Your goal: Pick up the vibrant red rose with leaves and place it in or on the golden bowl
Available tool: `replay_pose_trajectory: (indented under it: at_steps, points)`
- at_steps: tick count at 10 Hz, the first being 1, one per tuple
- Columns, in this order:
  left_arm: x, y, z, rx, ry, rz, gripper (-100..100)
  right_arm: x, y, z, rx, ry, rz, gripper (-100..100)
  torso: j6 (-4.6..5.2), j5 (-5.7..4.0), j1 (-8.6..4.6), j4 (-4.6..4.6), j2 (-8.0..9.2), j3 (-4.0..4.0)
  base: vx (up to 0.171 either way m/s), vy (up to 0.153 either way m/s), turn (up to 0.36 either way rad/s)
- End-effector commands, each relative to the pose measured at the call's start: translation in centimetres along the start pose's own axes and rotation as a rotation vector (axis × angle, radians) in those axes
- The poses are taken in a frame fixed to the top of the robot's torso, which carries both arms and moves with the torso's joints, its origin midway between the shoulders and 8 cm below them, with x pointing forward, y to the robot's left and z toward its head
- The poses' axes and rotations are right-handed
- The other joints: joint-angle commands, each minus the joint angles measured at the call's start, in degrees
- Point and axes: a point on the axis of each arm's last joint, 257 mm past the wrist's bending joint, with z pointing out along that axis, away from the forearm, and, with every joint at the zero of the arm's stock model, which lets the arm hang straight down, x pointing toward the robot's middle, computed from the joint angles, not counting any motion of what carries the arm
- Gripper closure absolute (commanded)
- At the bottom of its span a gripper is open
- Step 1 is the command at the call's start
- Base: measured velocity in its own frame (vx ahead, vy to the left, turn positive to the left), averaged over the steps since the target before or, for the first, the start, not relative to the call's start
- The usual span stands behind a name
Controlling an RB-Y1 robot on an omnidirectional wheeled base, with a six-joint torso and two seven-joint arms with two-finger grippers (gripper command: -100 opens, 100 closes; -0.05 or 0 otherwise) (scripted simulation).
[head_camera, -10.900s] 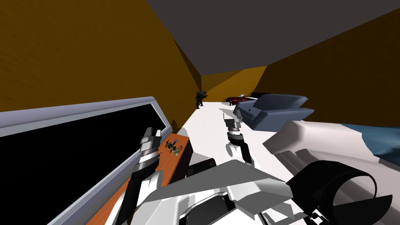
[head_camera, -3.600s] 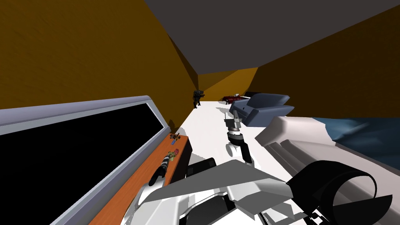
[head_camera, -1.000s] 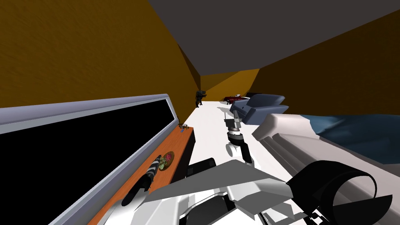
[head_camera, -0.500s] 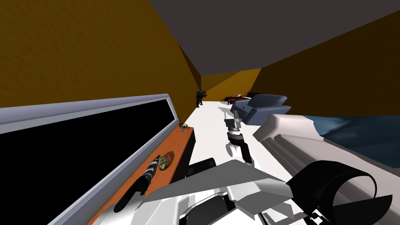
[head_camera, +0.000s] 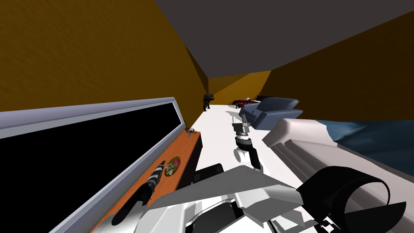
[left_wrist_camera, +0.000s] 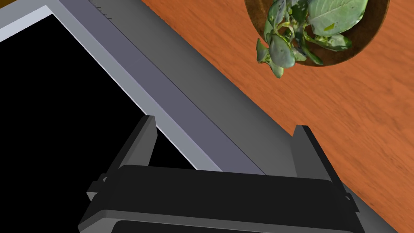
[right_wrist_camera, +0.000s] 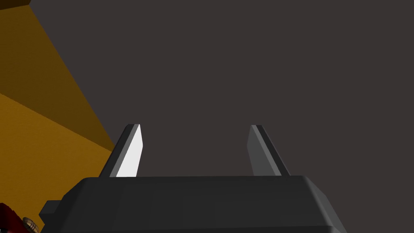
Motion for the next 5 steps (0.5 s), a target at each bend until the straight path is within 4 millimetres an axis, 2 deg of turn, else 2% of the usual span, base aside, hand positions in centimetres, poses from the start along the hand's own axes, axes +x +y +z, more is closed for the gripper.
replay_pose_trajectory:
  at_steps: [1, 5]
  points:
    - [0.0, 0.0, 0.0, 0.0, 0.0, 0.0, 0, 0.0, 0.0, 0.0, 0.0, 0.0, 0.0, 0, 0.0, 0.0, 0.0, 0.0, 0.0, 0.0, 0.0, 0.0, 0.0]
    - [0.0, 0.0, 0.0, 0.0, 0.0, 0.0, 0, 0.0, 0.0, 0.0, 0.0, 0.0, 0.0, 0, 0.0, 0.0, 0.01, 0.0, 0.0, 0.0, 0.0, 0.0, 0.0]
